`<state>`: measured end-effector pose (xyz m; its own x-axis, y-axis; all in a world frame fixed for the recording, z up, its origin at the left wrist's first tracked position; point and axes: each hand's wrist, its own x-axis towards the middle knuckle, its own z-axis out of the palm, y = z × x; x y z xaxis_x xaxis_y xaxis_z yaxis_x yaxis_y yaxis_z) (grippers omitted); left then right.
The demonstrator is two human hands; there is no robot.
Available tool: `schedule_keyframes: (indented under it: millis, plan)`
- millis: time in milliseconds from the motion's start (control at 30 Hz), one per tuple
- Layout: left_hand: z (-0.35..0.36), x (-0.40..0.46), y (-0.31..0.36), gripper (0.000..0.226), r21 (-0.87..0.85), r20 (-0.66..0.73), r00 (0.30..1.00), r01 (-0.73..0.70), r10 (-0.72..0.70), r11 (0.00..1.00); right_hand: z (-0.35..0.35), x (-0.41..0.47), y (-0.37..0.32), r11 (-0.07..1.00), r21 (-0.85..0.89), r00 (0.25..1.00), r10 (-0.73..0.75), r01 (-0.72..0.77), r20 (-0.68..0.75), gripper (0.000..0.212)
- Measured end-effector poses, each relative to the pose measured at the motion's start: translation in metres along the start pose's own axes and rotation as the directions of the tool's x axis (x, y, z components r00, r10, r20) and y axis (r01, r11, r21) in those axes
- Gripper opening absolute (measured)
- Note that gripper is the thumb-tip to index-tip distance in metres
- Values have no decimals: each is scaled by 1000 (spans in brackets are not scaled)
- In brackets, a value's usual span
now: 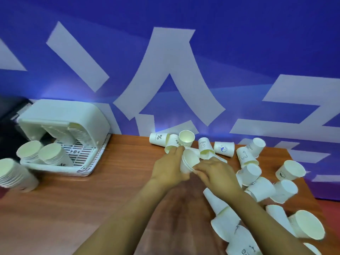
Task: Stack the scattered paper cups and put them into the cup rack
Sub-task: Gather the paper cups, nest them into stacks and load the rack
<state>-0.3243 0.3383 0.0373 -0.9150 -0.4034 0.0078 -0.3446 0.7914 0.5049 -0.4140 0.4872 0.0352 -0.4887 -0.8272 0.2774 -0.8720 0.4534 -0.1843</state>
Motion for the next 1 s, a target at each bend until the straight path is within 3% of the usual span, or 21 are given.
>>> schedule_keyframes:
  millis: [367,567,700,1000]
  plan:
    - [-61,-59,-112,67,17,-8,1000,13,-13,1000,20,28,-125,1000,-2,999,-26,26,39,14]
    - [-106,-81,-195,62,59,12,1000,14,-15,998,37,57,-201,1000,4,992,10,-11,125,18]
    - [-130,-95,-250,70,91,49,998,42,-46,995,45,76,-246,996,12,991,81,-83,105,17]
    - [-169,-123,-333,78,60,88,983,156,-161,986,50,111,-294,991,-23,981,135,-134,142,18]
